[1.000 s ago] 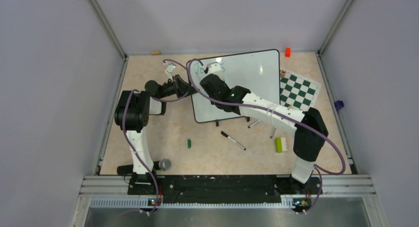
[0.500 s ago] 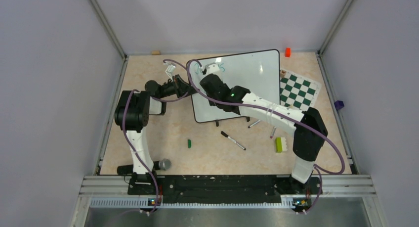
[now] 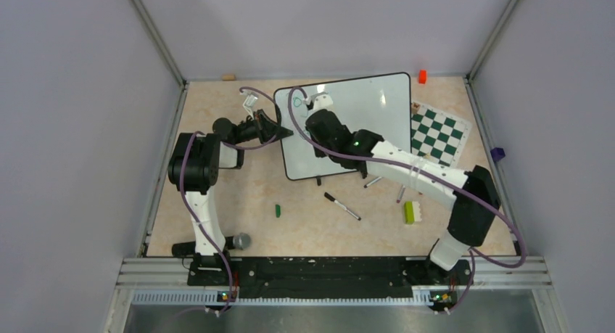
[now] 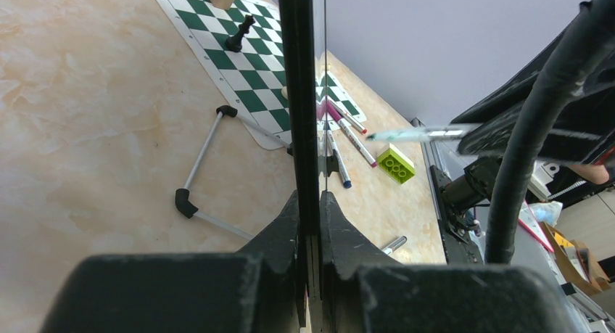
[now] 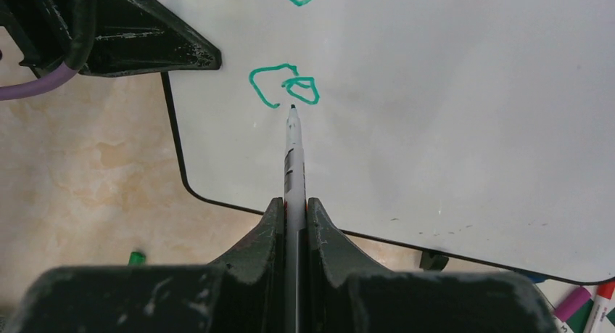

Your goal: Write a sentence on the whiteboard

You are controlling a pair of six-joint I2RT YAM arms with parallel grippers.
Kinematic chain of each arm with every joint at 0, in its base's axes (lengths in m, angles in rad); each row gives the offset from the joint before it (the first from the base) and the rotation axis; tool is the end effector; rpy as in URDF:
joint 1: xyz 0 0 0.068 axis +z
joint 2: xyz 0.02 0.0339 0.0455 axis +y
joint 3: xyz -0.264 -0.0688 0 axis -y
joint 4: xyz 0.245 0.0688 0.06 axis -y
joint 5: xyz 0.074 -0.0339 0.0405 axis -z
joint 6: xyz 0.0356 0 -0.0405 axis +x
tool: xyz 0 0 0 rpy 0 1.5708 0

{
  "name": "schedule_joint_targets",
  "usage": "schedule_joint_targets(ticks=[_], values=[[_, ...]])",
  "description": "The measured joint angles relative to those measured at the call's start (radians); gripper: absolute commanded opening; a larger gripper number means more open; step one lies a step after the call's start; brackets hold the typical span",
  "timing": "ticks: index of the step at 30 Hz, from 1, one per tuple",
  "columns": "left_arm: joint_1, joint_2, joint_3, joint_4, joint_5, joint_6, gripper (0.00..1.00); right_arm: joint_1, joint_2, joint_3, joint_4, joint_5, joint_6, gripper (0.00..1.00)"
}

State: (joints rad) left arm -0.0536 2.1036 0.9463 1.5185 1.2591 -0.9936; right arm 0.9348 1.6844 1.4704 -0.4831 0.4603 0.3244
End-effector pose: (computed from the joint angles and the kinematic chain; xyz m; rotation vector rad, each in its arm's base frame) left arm 0.3846 -0.0546 0.1707 0.5636 1.5853 -1.5683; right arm 0.2404 0.2989 0.3144 -0.4269 2.1477 0.1862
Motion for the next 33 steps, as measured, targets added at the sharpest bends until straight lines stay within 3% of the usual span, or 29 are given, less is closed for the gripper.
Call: schedule_joint_targets(ticks=[5, 16, 26, 33], values=[[0.000, 0.000, 0.000, 0.000, 0.000, 0.000, 0.00, -0.003, -0.103, -0.046, 0.031, 0.016, -0.004, 0.00], [0.000, 0.000, 0.000, 0.000, 0.000, 0.000, 0.00, -0.006, -0.165, -0.123, 0.094, 0.018, -0.083, 0.00], [0.000, 0.000, 0.000, 0.000, 0.000, 0.001, 0.00, -0.130, -0.164, -0.088, 0.125, -0.154, -0.143, 0.00], [0.000, 0.000, 0.000, 0.000, 0.000, 0.000, 0.00, -0.126, -0.131, -0.083, 0.124, -0.181, -0.183, 0.00]])
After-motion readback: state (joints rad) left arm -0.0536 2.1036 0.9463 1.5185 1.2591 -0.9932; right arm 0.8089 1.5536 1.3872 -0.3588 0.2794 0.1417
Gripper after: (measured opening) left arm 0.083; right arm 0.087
